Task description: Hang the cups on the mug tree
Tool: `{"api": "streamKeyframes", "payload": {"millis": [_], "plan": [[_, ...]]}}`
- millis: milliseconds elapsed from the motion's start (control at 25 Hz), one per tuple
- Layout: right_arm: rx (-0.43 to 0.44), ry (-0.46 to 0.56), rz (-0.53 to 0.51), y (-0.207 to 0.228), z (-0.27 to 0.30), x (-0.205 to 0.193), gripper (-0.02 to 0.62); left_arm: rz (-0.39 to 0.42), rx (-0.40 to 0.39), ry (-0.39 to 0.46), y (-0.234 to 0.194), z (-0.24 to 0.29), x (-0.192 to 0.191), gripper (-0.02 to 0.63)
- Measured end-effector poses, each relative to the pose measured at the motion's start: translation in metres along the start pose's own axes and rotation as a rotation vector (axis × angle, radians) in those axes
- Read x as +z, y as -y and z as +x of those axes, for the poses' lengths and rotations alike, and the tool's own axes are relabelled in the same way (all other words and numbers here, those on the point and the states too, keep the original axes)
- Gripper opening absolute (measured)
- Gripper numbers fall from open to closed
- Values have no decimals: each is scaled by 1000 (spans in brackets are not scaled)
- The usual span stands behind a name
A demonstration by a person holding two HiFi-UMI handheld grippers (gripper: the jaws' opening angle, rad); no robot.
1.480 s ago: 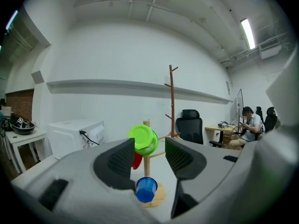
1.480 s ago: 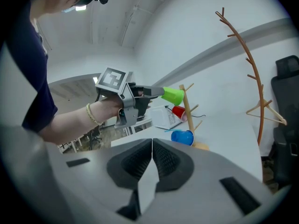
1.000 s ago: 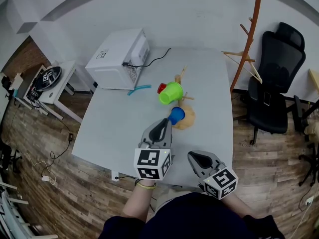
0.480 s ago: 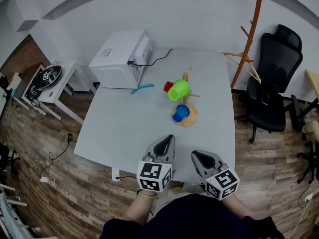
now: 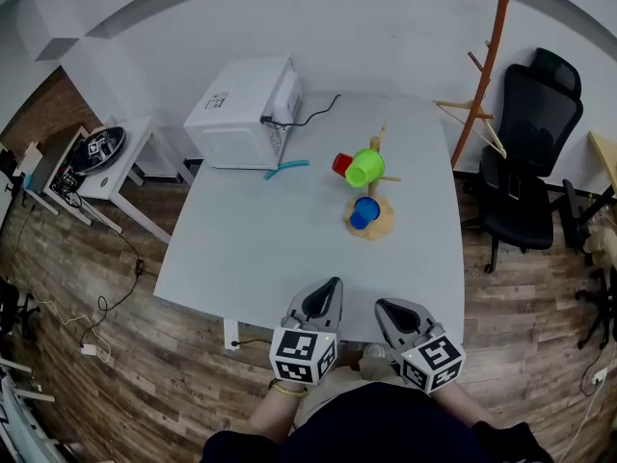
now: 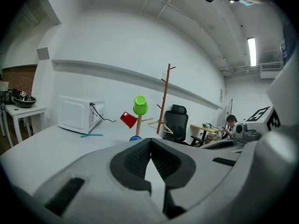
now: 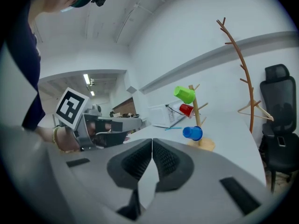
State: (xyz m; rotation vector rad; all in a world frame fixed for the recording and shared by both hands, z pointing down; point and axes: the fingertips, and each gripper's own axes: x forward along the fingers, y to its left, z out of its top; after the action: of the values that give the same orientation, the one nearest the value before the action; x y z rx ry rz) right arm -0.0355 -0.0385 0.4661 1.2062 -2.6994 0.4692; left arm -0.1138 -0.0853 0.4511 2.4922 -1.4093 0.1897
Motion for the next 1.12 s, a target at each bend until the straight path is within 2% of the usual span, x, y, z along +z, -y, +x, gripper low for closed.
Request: {"api": "streamKeyframes", "payload": {"millis": [760,1120], "plan": [[51,18,-60,-62,-4,-1,29,-25,9,-15,-6,-60,-32,20],[73,15,-67,-73,-6,-7,29,-31,15,-4,-6,-69,-36,20]]}}
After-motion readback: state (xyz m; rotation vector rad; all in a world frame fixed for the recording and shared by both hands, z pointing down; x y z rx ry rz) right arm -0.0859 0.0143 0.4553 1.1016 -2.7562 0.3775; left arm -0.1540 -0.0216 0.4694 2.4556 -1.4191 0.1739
